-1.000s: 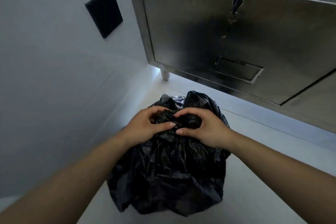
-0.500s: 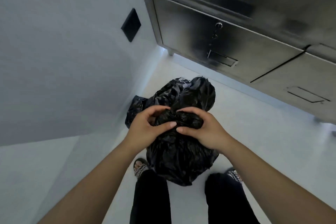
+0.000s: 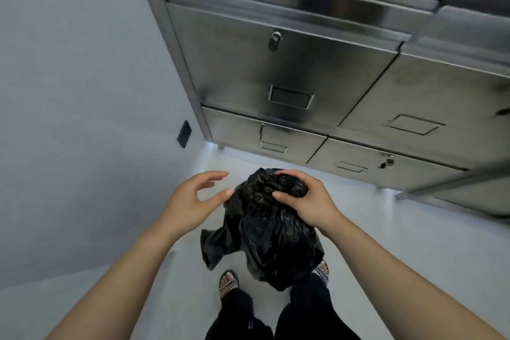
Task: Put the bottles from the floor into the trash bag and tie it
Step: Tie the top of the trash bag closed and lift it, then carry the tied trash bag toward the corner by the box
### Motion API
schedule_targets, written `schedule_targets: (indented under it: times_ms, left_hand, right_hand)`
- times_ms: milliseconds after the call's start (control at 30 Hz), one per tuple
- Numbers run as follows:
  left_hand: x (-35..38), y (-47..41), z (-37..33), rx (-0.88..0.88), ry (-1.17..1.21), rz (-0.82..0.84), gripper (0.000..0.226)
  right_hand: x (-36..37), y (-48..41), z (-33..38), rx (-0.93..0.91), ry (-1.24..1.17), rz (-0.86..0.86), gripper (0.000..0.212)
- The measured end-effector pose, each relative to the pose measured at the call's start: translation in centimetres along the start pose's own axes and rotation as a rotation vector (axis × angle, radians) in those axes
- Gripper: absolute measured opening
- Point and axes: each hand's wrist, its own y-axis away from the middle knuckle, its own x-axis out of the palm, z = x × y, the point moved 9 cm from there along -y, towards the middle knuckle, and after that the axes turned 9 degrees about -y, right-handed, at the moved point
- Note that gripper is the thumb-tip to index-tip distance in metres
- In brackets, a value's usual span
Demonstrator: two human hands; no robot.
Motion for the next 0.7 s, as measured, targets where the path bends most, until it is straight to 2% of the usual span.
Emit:
schedule_targets:
  times_ms: [167, 300, 567, 700]
  left_hand:
    - [-2.0, 0.4, -8.9, 0.292, -0.355, 0.032, 0.054]
    - [-0.1, 0.3, -16.2, 0.522, -0.610, 0.094, 0.053]
    - [11.7, 1.7, -29.7, 0.836, -0.694, 0.319, 0.071]
    - [18.2, 3.1, -35.8, 0.932, -0.677, 0.340, 0.066]
  right_hand:
    - [-5.6, 6.9, 4.4, -0.023, -0.083, -0.268, 0.037]
    - [-11.9, 13.0, 5.6, -0.063, -0.154, -0.494, 0.035]
    - [-24.6, 24.6, 5.2, -0.132, -0.268, -0.895, 0.034]
    - [-31.9, 30.2, 4.1, -0.174, -0.330, -1.066, 0.033]
